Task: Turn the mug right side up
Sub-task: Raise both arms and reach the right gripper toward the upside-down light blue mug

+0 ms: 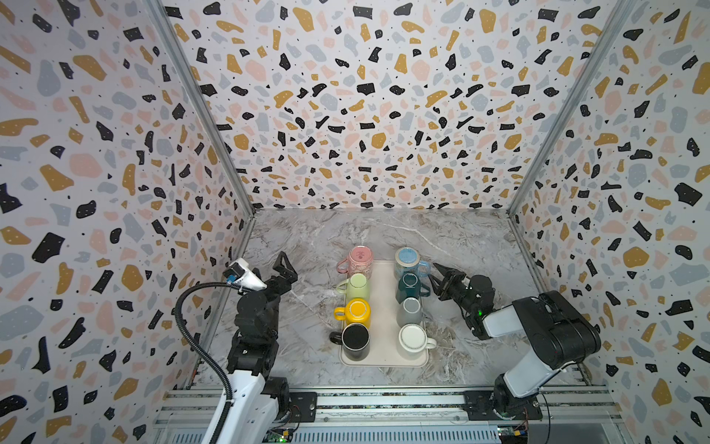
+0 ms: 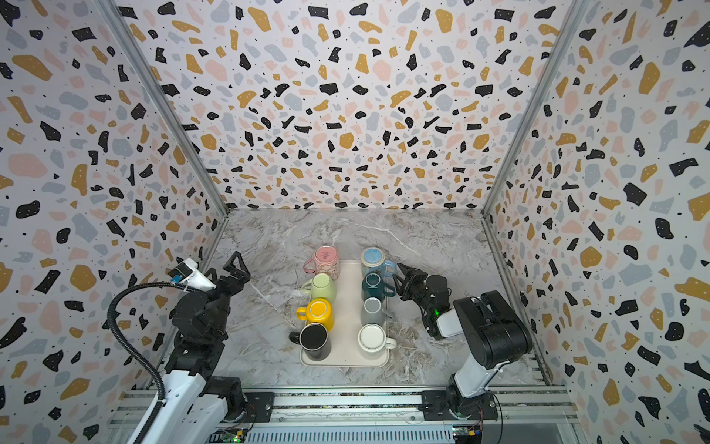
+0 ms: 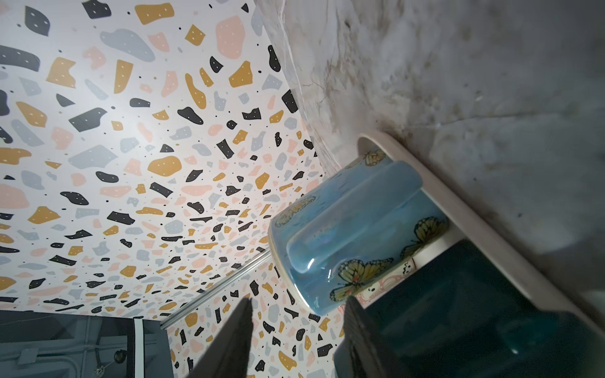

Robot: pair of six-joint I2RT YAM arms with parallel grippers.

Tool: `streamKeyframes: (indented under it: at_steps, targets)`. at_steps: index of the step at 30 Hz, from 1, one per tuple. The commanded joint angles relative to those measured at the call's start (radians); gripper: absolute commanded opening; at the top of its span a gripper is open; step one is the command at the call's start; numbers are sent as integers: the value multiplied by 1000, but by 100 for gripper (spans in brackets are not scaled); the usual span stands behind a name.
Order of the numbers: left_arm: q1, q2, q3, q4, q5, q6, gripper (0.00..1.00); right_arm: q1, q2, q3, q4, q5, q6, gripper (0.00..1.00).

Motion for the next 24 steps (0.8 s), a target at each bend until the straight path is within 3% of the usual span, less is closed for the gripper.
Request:
streamKeyframes:
  at_steps: [1,12,24]
  targets:
    - [3,-13,29,24,-16,-1,100,8,36,28,114,29,224,48]
    - [3,-29,41,-20,-43,25,100,19,229,123,272,29,272,47]
    - [3,-38,44,-30,-69,43,100,24,304,165,293,48,299,46]
